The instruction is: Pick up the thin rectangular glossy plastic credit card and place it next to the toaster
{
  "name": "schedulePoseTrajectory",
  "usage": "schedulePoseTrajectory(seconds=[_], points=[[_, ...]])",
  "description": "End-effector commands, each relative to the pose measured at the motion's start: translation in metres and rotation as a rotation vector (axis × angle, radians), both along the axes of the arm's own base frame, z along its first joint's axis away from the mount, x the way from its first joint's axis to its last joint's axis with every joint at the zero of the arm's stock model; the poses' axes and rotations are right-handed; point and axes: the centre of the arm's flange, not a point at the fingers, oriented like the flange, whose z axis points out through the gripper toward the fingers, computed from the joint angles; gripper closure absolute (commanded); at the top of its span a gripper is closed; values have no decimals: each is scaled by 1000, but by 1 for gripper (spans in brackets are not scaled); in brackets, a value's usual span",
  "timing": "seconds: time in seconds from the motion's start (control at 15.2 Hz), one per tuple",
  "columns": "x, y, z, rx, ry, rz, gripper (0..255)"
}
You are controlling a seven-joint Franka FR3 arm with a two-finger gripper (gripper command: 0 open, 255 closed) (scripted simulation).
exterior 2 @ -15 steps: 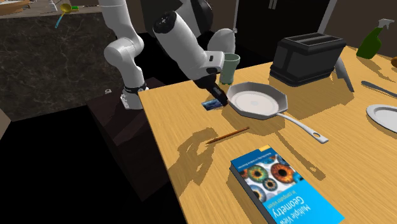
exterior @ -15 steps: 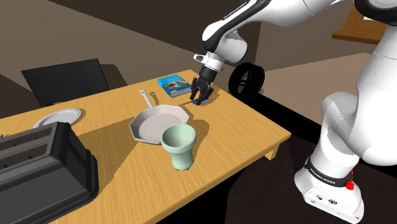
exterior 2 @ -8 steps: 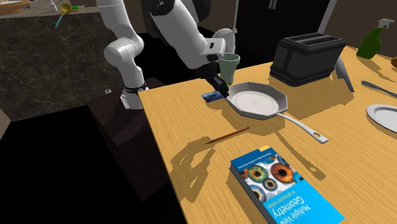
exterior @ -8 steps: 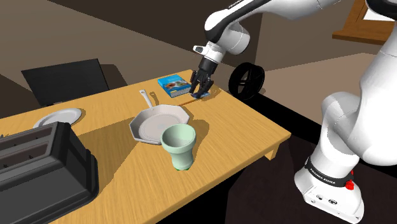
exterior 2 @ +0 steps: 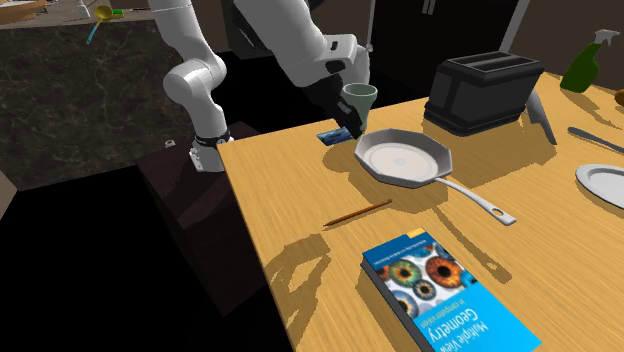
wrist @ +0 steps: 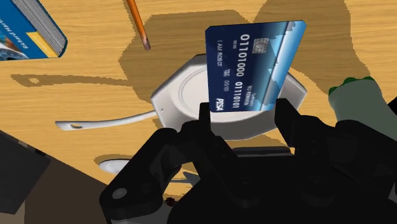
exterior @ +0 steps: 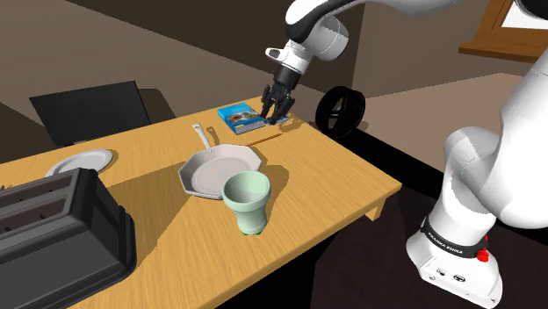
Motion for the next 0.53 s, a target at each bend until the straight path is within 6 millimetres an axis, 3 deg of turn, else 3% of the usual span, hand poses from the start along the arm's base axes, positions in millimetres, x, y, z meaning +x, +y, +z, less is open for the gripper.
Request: schedulePoseTrajectory(seconds=[0.0, 0.46], points=[[-1, 1, 11, 0, 0, 0, 255], [-1, 1, 48, 0, 0, 0, 255]])
